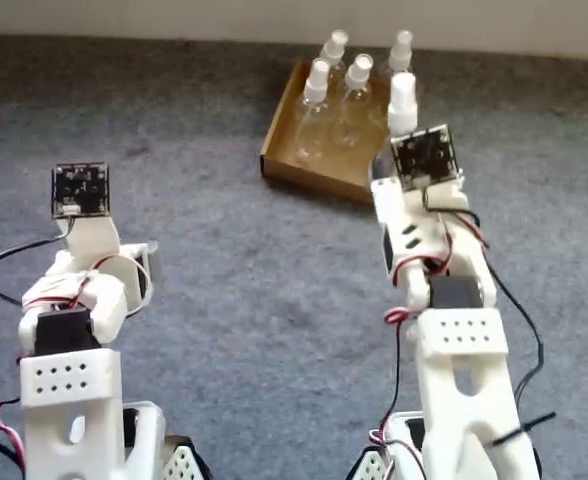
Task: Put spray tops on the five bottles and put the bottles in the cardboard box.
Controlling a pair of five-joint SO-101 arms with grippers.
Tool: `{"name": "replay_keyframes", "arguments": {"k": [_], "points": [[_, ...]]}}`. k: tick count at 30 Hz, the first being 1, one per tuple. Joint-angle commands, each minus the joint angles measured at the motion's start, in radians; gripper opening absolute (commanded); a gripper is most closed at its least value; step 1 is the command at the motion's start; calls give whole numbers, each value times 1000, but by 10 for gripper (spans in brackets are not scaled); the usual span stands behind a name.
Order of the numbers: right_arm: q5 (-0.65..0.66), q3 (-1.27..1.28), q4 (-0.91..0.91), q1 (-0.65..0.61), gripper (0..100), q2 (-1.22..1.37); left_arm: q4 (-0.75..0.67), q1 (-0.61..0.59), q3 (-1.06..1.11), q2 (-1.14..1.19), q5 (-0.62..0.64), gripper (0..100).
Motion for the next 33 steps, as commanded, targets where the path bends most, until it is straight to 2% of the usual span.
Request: {"name": "replay_keyframes", "arguments": {"k": [1, 4, 7, 11, 18, 27, 33], "points": [[-141, -96, -193, -7, 4, 93, -137, -42, 122, -8, -8, 197], [-241, -97, -421, -7, 4, 209, -210, -42, 177, -8, -8, 196], [-287, -102, -604, -10, 4, 371, -244, -39, 209, -8, -5, 195], [-295, -107, -730, -7, 4, 570, -262, -28, 225, -7, -5, 194], [-287, -122, -1050, -12, 4, 780, -259, -7, 228, -4, -6, 193], [-284, -325, -1084, -8, 4, 992, -258, 12, 228, -1, -8, 193], [-173, -351, -1138, -24, 4, 1122, -258, 12, 228, -1, -8, 193]]}}
